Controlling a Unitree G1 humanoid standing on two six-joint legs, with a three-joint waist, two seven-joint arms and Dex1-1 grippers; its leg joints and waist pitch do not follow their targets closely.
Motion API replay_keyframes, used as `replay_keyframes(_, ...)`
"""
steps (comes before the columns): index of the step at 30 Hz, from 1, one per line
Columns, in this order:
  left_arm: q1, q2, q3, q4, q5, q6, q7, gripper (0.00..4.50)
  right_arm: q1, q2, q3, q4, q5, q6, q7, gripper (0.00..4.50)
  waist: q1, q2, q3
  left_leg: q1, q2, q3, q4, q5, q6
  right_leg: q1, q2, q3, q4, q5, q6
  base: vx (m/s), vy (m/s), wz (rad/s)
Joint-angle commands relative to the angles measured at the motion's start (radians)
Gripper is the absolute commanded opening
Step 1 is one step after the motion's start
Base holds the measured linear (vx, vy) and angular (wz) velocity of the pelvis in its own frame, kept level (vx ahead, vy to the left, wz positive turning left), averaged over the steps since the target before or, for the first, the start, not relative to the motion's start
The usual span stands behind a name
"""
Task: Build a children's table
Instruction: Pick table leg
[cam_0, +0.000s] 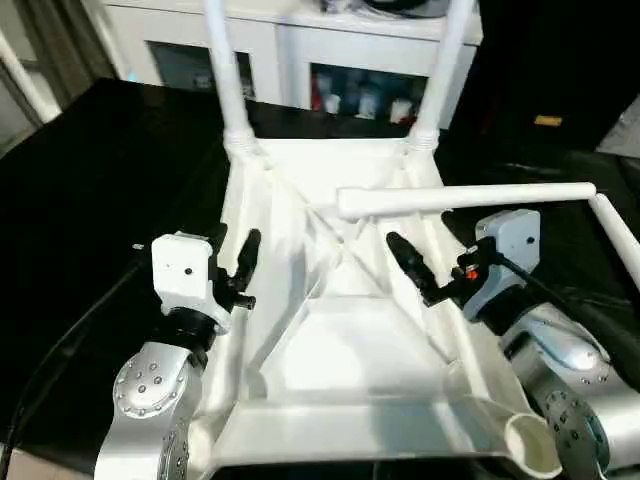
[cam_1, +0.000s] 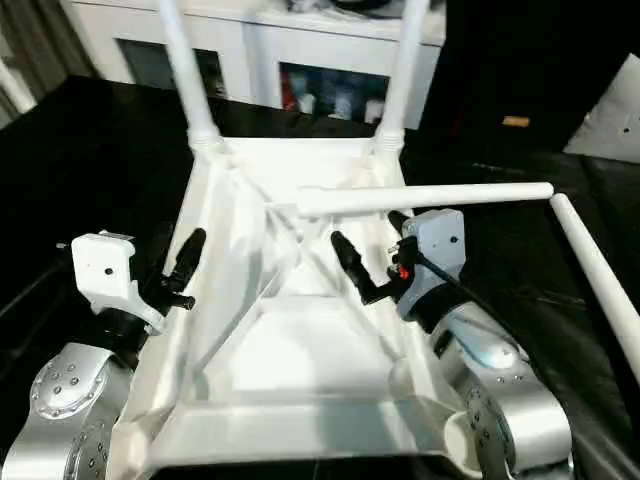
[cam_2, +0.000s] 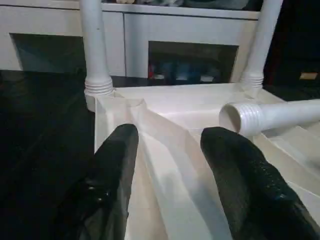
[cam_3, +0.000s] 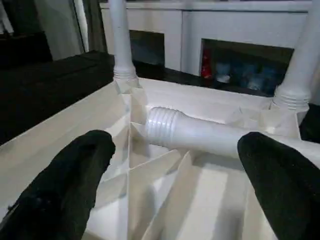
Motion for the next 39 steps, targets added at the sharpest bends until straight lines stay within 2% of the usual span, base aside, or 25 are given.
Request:
replay_keyframes(1,-0.004,0.007,-0.001,-0.010,-0.015,0.010,-0.006,2.72,-0.008,-0.006,-0.012,0.011,-0.002,-0.009,0.009,4.50,-0.002,-0.009,-0.038,0.027,0.117,-0.031,-0.109,-0.240,0.028,0.024,-0.096,0.040,-0.086,-0.182,-0.260,-0.063,0.004,0.14)
replay_keyframes(2,-0.018,0.031,-0.002,-0.011,-0.018,0.032,-0.022,2.79,-0.062,-0.041,0.011,0.072,-0.041,-0.030,0.036,4.50,-0.002,0.006,-0.034,0.024,0.117,-0.034,-0.112,-0.260,0.017,0.023,-0.097,0.038,-0.082,-0.205,-0.254,-0.060,0.008,0.07)
replay_keyframes(3,-0.048,0.087,-0.009,-0.009,-0.007,0.069,-0.060,2.84,-0.189,-0.114,0.069,0.225,-0.113,-0.065,0.104,4.50,-0.010,0.003,-0.030,0.015,0.114,-0.038,-0.119,-0.304,-0.002,0.025,-0.095,0.033,-0.080,-0.249,-0.237,-0.077,0.027,-0.09)
replay_keyframes(4,-0.051,0.091,-0.009,-0.009,-0.007,0.071,-0.063,2.92,-0.200,-0.120,0.075,0.238,-0.120,-0.072,0.110,4.50,-0.016,0.000,-0.032,0.015,0.111,-0.045,-0.118,-0.338,-0.018,0.024,-0.091,0.024,-0.074,-0.282,-0.235,-0.077,0.027,-0.09)
replay_keyframes(5,-0.065,0.119,-0.013,-0.010,-0.009,0.091,-0.084,3.04,-0.276,-0.162,0.119,0.340,-0.180,-0.132,0.149,4.50,-0.026,-0.001,-0.025,0.017,0.108,-0.037,-0.119,-0.392,-0.038,0.013,-0.093,0.026,-0.086,-0.346,-0.202,-0.087,0.030,-0.08)
replay_keyframes(6,-0.066,0.121,-0.013,-0.010,-0.009,0.092,-0.086,3.16,-0.282,-0.165,0.122,0.348,-0.185,-0.137,0.152,4.50,-0.023,0.000,-0.028,0.021,0.109,-0.035,-0.115,-0.378,-0.036,0.010,-0.098,0.029,-0.087,-0.337,-0.207,-0.062,0.010,0.03)
replay_keyframes(7,-0.072,0.145,-0.022,-0.015,-0.008,0.106,-0.106,3.23,-0.340,-0.193,0.158,0.433,-0.232,-0.188,0.182,4.50,-0.020,0.001,-0.022,0.017,0.111,-0.029,-0.115,-0.338,-0.018,0.009,-0.102,0.035,-0.093,-0.312,-0.213,-0.062,0.010,0.03)
replay_keyframes(8,-0.073,0.148,-0.023,-0.016,-0.008,0.108,-0.108,3.23,-0.346,-0.195,0.162,0.442,-0.237,-0.193,0.185,4.50,-0.022,-0.001,-0.025,0.012,0.109,-0.030,-0.113,-0.315,-0.011,0.012,-0.102,0.034,-0.089,-0.296,-0.223,0.000,0.000,0.00)
replay_keyframes(9,-0.083,0.199,-0.047,-0.042,-0.016,0.153,-0.159,3.28,-0.474,-0.232,0.218,0.636,-0.314,-0.284,0.233,4.50,-0.023,-0.004,-0.025,0.003,0.109,-0.031,-0.114,-0.277,0.010,0.018,-0.103,0.033,-0.083,-0.266,-0.234,0.000,0.000,0.00)
replay_keyframes(10,-0.085,0.216,-0.056,-0.053,-0.021,0.169,-0.177,3.36,-0.515,-0.238,0.229,0.701,-0.331,-0.312,0.246,4.50,-0.023,-0.008,-0.027,0.003,0.111,-0.031,-0.113,-0.270,0.015,0.016,-0.106,0.030,-0.080,-0.255,-0.248,0.000,0.000,0.00)
replay_keyframes(11,-0.084,0.236,-0.067,-0.072,-0.030,0.193,-0.199,3.36,-0.567,-0.241,0.241,0.783,-0.346,-0.342,0.266,4.50,-0.021,-0.007,-0.029,-0.001,0.110,-0.023,-0.109,-0.214,0.052,0.013,-0.103,0.028,-0.080,-0.180,-0.276,0.000,0.000,0.00)
replay_keyframes(14,-0.083,0.258,-0.078,-0.092,-0.039,0.216,-0.216,3.36,-0.615,-0.246,0.258,0.862,-0.367,-0.384,0.295,4.50,-0.015,-0.005,-0.028,-0.001,0.116,-0.013,-0.106,-0.162,0.099,0.010,-0.102,0.021,-0.075,-0.082,-0.316,0.000,0.000,0.00)
replay_keyframes(15,-0.082,0.279,-0.090,-0.109,-0.044,0.233,-0.223,3.36,-0.664,-0.260,0.302,0.945,-0.410,-0.446,0.321,4.50,-0.011,0.000,-0.032,-0.003,0.120,-0.012,-0.106,-0.121,0.119,0.013,-0.101,0.016,-0.069,-0.023,-0.326,0.000,0.000,0.00)
replay_keyframes(16,-0.082,0.281,-0.091,-0.110,-0.045,0.235,-0.223,3.36,-0.669,-0.261,0.308,0.955,-0.414,-0.452,0.323,4.50,-0.012,0.000,-0.030,-0.004,0.123,-0.014,-0.105,-0.102,0.127,0.009,-0.101,0.011,-0.065,0.004,-0.334,0.000,0.000,0.00)
replay_keyframes(17,-0.085,0.296,-0.096,-0.131,-0.056,0.268,-0.226,3.36,-0.741,-0.265,0.357,1.088,-0.477,-0.549,0.346,4.50,-0.012,-0.003,-0.027,-0.010,0.126,-0.010,-0.104,-0.062,0.150,0.010,-0.103,0.007,-0.059,0.050,-0.347,0.000,0.000,0.00)
replay_keyframes(18,-0.085,0.296,-0.096,-0.131,-0.056,0.268,-0.226,3.36,-0.741,-0.265,0.357,1.088,-0.477,-0.549,0.346,4.50,-0.016,-0.003,-0.028,-0.009,0.124,-0.010,-0.102,-0.067,0.153,0.009,-0.100,0.004,-0.057,0.045,-0.356,0.000,0.000,0.00)
replay_keyframes(19,-0.085,0.299,-0.097,-0.139,-0.059,0.277,-0.227,3.36,-0.771,-0.263,0.376,1.142,-0.505,-0.583,0.343,4.50,-0.013,-0.003,-0.027,-0.013,0.124,-0.007,-0.100,-0.052,0.165,0.012,-0.104,0.006,-0.057,0.056,-0.362,0.000,0.000,0.00)
replay_keyframes(21,-0.085,0.316,-0.103,-0.166,-0.067,0.310,-0.234,3.36,-0.856,-0.248,0.422,1.296,-0.571,-0.677,0.315,4.50,-0.013,-0.002,-0.022,-0.018,0.124,-0.005,-0.098,0.013,0.187,0.006,-0.101,0.004,-0.052,0.112,-0.372,0.000,0.000,0.00)
replay_keyframes(24,-0.083,0.324,-0.103,-0.194,-0.072,0.337,-0.237,3.36,-0.917,-0.236,0.458,1.393,-0.636,-0.724,0.273,4.50,-0.011,-0.003,-0.004,-0.019,0.129,-0.002,-0.102,-0.018,0.195,0.002,-0.101,0.003,-0.055,0.067,-0.378,0.000,0.000,0.00)
replay_keyframes(28,-0.079,0.337,-0.103,-0.224,-0.079,0.368,-0.235,3.36,-0.968,-0.221,0.493,1.489,-0.690,-0.779,0.231,4.50,-0.010,-0.001,0.005,-0.017,0.135,-0.003,-0.106,-0.033,0.187,0.003,-0.105,0.003,-0.053,0.049,-0.380,0.000,0.000,0.00)
replay_keyframes(29,-0.078,0.339,-0.103,-0.228,-0.081,0.372,-0.234,3.36,-0.975,-0.219,0.497,1.505,-0.692,-0.789,0.228,4.50,-0.011,-0.004,0.012,-0.018,0.134,-0.001,-0.107,-0.033,0.188,0.003,-0.107,0.005,-0.053,0.048,-0.383,0.000,0.000,0.00)
replay_keyframes(33,-0.074,0.358,-0.109,-0.248,-0.087,0.399,-0.226,3.36,-1.020,-0.181,0.522,1.638,-0.743,-0.855,0.176,4.50,-0.013,-0.006,0.020,-0.019,0.133,0.003,-0.106,-0.002,0.198,0.003,-0.109,0.006,-0.050,0.065,-0.394,0.000,0.000,0.00)
replay_keyframes(35,-0.075,0.358,-0.109,-0.255,-0.089,0.410,-0.225,3.36,-1.035,-0.169,0.525,1.675,-0.765,-0.871,0.147,4.50,-0.013,-0.001,0.025,-0.018,0.134,0.005,-0.106,0.004,0.203,0.001,-0.109,0.007,-0.049,0.062,-0.398,0.000,0.000,0.00)
replay_keyframes(38,-0.077,0.359,-0.116,-0.257,-0.087,0.418,-0.222,3.36,-1.051,-0.151,0.531,1.723,-0.796,-0.873,0.051,4.50,-0.011,-0.001,0.027,-0.014,0.135,0.008,-0.107,0.033,0.203,-0.002,-0.105,0.006,-0.046,0.084,-0.398,0.000,0.000,0.00)
replay_keyframes(39,-0.078,0.359,-0.119,-0.257,-0.087,0.418,-0.221,3.41,-1.054,-0.148,0.534,1.731,-0.804,-0.877,0.018,4.31,-0.012,-0.002,0.029,-0.015,0.135,0.010,-0.107,0.027,0.204,-0.001,-0.106,0.007,-0.047,0.081,-0.395,0.000,0.000,0.00)
